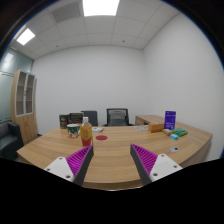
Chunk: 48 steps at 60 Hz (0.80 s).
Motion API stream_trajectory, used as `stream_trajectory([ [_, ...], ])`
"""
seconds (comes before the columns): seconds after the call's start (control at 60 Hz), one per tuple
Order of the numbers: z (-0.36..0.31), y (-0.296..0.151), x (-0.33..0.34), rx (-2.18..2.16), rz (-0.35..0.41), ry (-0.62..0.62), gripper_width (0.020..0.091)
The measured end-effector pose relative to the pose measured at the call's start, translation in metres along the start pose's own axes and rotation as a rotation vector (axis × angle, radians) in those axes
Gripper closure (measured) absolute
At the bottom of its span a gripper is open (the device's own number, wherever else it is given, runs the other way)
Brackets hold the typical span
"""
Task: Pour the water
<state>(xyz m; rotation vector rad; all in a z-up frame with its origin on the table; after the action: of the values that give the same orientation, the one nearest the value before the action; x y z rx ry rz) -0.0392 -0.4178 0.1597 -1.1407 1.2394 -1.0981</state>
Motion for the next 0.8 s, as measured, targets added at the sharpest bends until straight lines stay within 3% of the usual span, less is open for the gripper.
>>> stream_trajectory([
  [0.267, -0.022, 0.013, -0.047, -0.006, 0.007, -0.038, 0.0286],
  [0.517, -0.084, 0.042, -0.153, -0.047, -0.024, -0.085, 0.0277],
  [0.8, -0.126, 0.080, -0.261, 0.051, -0.075, -0.045, 0.0258],
])
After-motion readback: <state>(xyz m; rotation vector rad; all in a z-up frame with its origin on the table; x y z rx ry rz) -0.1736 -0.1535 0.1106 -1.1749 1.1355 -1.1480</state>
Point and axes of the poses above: the point between the fingertips, and its own axes, seen from behind it with the camera up: z to the right, y down, x backward, against the way the camera looks, the point moved 10 cm from there along x, backward, against the way the camera looks, and after that the axes turned 12 degrees about z, right-handed, at the moved point
